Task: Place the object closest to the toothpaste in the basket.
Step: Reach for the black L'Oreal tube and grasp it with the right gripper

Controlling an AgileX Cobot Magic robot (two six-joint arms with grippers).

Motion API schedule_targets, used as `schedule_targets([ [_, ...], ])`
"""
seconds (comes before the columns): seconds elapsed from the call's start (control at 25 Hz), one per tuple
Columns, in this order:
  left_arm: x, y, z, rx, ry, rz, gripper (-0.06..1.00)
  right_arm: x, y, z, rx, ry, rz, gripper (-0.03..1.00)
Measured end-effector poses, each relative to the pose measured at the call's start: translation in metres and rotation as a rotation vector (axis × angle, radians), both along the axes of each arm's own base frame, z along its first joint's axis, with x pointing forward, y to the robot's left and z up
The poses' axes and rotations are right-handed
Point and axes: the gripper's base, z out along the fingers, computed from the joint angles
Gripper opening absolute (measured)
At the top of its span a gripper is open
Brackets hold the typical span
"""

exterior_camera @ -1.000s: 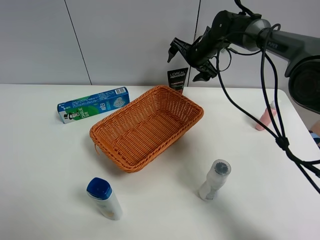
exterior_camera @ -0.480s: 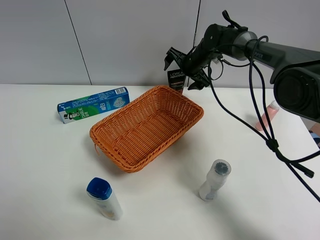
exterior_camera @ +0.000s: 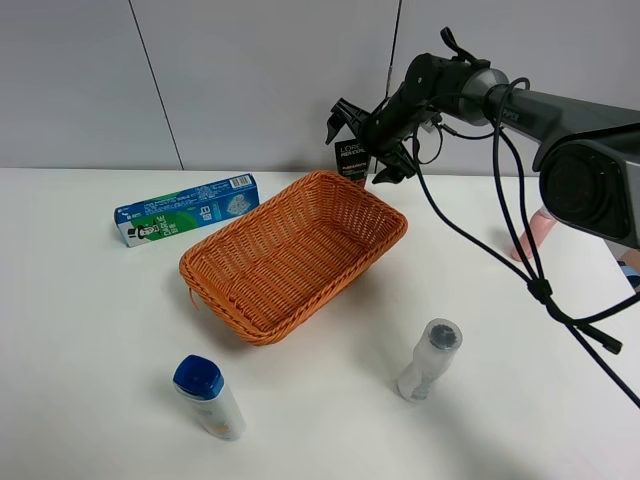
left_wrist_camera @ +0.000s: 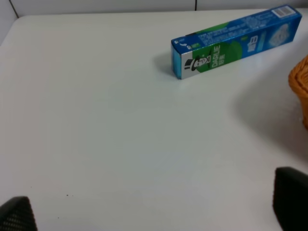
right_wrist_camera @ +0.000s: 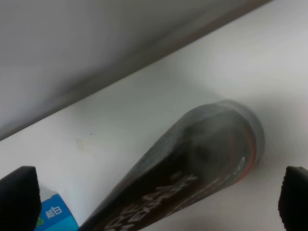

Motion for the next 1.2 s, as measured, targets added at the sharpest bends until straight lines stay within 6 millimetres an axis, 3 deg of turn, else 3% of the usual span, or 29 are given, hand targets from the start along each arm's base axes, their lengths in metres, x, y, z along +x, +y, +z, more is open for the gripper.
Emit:
schedule_targets([
  [0.56,0.0,0.0,0.0,0.0,0.0,0.0,0.99,0.0008,0.0024,-0.0039,0.037,0.013,-0.014,0.64],
  [0.88,0.0,0.0,0.0,0.0,0.0,0.0,0.99,0.0008,0.0024,-0.0037,0.036,0.013,-0.013,0.51],
  [1.2,0.0,0.0,0.0,0.0,0.0,0.0,0.99,0.001,0.0019,-0.0045,0.027,0.011,-0.01,0.19],
])
